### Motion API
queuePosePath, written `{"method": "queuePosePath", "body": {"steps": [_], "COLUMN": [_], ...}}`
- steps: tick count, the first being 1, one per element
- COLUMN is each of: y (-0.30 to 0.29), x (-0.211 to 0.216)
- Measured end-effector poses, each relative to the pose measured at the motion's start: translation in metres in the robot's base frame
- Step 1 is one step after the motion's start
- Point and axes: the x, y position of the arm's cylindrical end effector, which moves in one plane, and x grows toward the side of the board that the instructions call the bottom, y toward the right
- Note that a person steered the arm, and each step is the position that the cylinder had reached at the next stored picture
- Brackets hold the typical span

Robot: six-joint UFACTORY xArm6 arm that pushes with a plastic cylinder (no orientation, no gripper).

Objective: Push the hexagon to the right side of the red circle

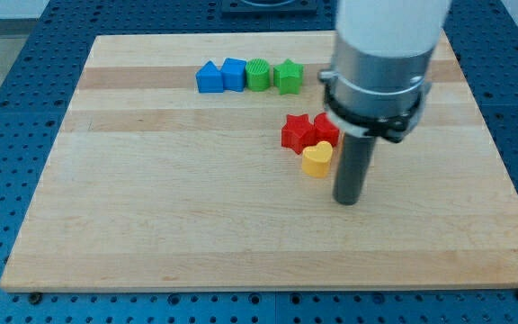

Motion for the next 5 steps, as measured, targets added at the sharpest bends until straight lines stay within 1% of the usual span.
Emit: {"method": "queuePosePath", "body": {"steps": [1,3,5], "y": [0.017,0.022,0.022], "x": [-0.015,-0.043,-0.041]}}
